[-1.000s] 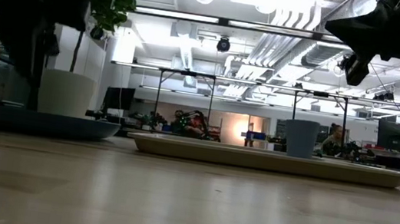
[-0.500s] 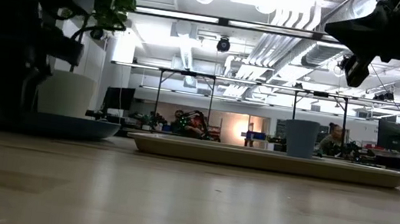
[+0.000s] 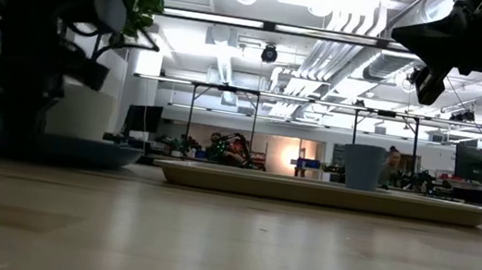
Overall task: Pick and place plate/cup/fork/spoon on tray
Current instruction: Put the blue plate on the gray serving tray to the bottom right of the blue cup
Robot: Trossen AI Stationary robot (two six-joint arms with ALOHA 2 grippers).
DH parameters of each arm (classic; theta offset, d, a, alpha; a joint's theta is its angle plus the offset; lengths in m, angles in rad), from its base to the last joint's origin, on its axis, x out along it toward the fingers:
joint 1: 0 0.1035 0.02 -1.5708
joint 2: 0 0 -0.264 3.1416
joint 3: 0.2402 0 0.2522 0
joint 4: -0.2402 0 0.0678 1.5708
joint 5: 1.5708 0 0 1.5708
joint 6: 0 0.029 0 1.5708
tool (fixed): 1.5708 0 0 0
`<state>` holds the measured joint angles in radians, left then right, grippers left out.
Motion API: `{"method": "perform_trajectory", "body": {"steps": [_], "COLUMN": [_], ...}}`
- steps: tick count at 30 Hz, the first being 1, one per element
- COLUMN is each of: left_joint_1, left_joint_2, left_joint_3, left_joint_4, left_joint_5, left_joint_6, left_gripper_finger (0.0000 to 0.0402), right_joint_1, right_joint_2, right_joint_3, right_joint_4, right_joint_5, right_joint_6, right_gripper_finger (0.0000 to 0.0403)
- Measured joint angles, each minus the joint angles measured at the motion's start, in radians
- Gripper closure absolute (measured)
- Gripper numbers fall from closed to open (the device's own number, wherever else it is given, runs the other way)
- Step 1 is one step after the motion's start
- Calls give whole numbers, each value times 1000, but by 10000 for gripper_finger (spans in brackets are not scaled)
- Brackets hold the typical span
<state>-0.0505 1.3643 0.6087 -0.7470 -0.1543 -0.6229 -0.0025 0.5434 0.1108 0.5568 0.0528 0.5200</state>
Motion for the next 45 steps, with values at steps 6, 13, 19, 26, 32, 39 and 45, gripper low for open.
{"method": "perform_trajectory", "body": {"steps": [6,13,19,26,32,39,45], "left_joint_1": [-1,-2,-2,4,41,48,49], "left_joint_2": [-55,-88,-61,35,238,486,651], "left_joint_3": [90,326,534,731,900,1058,1102], "left_joint_4": [-81,-281,-363,-409,-394,-164,-67], "left_joint_5": [29,67,20,-80,-110,-152,-154], "left_joint_6": [8,74,172,308,559,852,984], "left_gripper_finger": [395,401,401,402,401,401,401], "right_joint_1": [0,0,0,0,0,0,0], "right_joint_2": [0,0,-1,0,-1,-1,-1], "right_joint_3": [0,0,0,0,0,0,0], "right_joint_4": [1,3,25,39,168,330,349], "right_joint_5": [0,0,0,7,112,139,139], "right_joint_6": [3,-3,-2,-41,-55,-117,-147], "right_gripper_finger": [403,403,403,403,403,403,403]}}
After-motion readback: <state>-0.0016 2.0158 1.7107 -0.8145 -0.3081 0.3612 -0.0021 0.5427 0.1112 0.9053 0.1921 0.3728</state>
